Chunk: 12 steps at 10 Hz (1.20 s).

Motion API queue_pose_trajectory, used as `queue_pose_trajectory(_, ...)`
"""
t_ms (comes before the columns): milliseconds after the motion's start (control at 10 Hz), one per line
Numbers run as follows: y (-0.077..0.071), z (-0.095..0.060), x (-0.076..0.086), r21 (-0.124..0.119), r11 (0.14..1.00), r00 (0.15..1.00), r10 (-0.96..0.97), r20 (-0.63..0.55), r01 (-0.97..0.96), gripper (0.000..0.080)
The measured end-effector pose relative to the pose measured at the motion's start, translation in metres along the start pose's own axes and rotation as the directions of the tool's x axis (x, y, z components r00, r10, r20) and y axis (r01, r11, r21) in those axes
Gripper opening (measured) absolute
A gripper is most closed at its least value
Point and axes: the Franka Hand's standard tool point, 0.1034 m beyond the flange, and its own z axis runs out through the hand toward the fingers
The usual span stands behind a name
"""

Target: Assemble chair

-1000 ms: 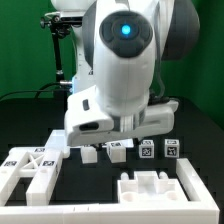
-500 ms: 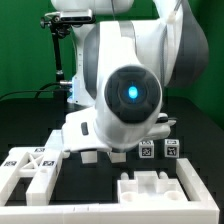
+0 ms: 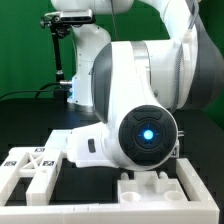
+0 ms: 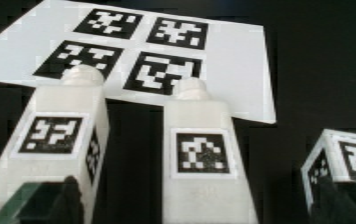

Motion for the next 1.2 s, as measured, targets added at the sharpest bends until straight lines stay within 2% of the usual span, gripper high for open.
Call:
queue_pose_trajectory(300, 0.0, 0.001, 0.001, 0.0, 1.0, 1.0, 0.002, 0.0, -0.002, 0.0649)
queue_pose_trajectory(700, -0.006, 0.016, 0.019, -0.022, 0.999, 0.998, 0.034, -0.045, -0.035, 0.0649)
queue_pose_trajectory(1000, -0.006, 0.019, 0.02, -0.021, 0.999, 0.999, 0.028, -0.043, -0.029, 0.0622)
queue_pose_trajectory(1200, -0.006, 0.019, 0.02, -0.021, 0.999, 0.999, 0.025, -0.043, -0.026, 0.028)
